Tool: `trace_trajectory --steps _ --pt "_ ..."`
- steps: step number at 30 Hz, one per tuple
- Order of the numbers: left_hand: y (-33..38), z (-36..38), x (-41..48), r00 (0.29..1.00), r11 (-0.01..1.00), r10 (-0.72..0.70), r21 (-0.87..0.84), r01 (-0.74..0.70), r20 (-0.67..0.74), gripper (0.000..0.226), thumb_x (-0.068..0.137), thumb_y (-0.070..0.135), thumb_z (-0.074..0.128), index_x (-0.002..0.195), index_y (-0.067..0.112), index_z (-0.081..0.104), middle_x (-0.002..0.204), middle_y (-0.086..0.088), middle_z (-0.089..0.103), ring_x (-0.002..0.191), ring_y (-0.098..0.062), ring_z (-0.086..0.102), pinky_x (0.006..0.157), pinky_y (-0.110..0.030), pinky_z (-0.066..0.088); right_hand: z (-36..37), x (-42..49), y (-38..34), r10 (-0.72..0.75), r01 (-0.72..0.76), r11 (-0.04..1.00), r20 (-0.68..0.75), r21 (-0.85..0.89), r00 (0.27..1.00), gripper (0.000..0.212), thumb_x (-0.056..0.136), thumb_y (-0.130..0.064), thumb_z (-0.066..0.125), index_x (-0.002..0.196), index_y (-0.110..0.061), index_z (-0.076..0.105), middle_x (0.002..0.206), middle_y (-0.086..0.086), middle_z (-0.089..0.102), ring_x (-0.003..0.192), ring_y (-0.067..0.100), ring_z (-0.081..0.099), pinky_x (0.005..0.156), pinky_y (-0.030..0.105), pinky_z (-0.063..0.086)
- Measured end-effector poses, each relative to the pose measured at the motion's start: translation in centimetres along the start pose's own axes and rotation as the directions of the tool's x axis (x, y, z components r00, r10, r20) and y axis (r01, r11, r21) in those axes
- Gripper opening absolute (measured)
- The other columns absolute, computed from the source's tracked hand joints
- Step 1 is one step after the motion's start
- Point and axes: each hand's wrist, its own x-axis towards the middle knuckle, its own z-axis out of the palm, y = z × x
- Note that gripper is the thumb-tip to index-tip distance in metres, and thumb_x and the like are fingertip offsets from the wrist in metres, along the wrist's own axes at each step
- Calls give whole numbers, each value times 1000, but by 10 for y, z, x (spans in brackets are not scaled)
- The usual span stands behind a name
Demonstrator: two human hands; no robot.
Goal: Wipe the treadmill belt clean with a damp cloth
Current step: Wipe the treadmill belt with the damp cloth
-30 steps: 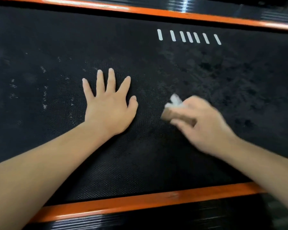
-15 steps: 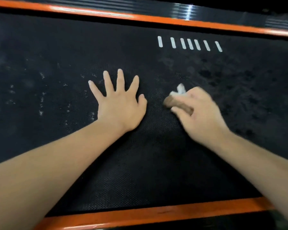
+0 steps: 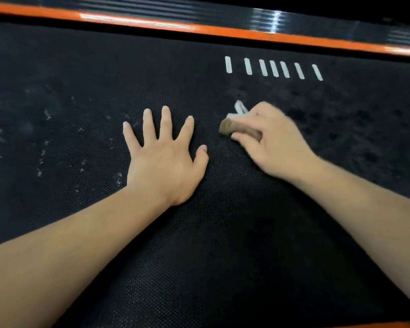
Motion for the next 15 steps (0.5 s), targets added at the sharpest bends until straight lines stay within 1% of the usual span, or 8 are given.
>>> trace_trajectory --steps 1,3,5,7,9,10,13,15 --pt "1 0 0 1000 1000 -1 4 1 4 76 94 68 4 164 36 7 173 -11 -1 158 -39 -9 121 -69 -5 -3 18 20 75 -79 995 -50 -67 996 22 93 -40 60 111 -39 72 89 2 51 89 23 53 80 33 45" --pt "1 0 0 1000 1000 -5 5 5 4 77 94 69 3 164 36 7 173 -10 -1 158 -38 -9 121 -69 -4 -5 45 46 260 -269 962 -130 -57 957 21 91 -44 58 99 -32 73 81 4 50 81 26 53 80 38 50" --pt "1 -1 1 1000 1000 -5 10 5 -1 77 94 68 2 164 36 6 173 -11 0 158 -38 -9 121 -69 -4 6 46 34 197 -208 975 -131 -77 972 21 91 -44 57 104 -35 72 84 3 49 85 26 53 82 37 49" --pt "2 0 0 1000 1000 -4 18 4 -4 77 94 68 2 164 36 5 173 -11 -1 158 -38 -9 121 -69 -3 17 28 7 -4 3 1000 -29 -27 1000 24 92 -39 61 114 -41 70 94 1 52 93 24 51 84 34 43" --pt "2 0 0 1000 1000 -7 23 7 2 77 93 69 1 163 36 4 173 -11 -2 157 -38 -10 121 -69 -4 8 26 10 -70 69 997 38 23 997 26 94 -35 64 119 -39 71 97 3 55 95 22 50 85 33 40" --pt "2 0 0 1000 1000 -6 28 6 8 78 93 70 1 163 36 4 173 -11 -2 157 -38 -10 121 -69 -4 3 38 23 -48 48 999 23 -26 999 22 94 -35 63 114 -39 72 94 4 56 93 22 51 85 33 40" --pt "2 -2 0 1000 1000 -1 25 1 14 79 93 71 1 164 36 6 173 -11 -1 157 -39 -9 121 -69 -3 -3 78 64 230 -240 969 -144 -54 962 15 92 -39 58 90 -35 72 84 4 53 88 27 53 84 36 47" --pt "2 -3 0 1000 1000 3 19 -3 10 79 93 71 2 164 36 5 173 -11 -1 157 -39 -9 121 -69 -3 10 81 53 198 -212 974 -156 -76 968 18 92 -40 59 104 -37 74 91 5 53 92 27 54 84 34 45"
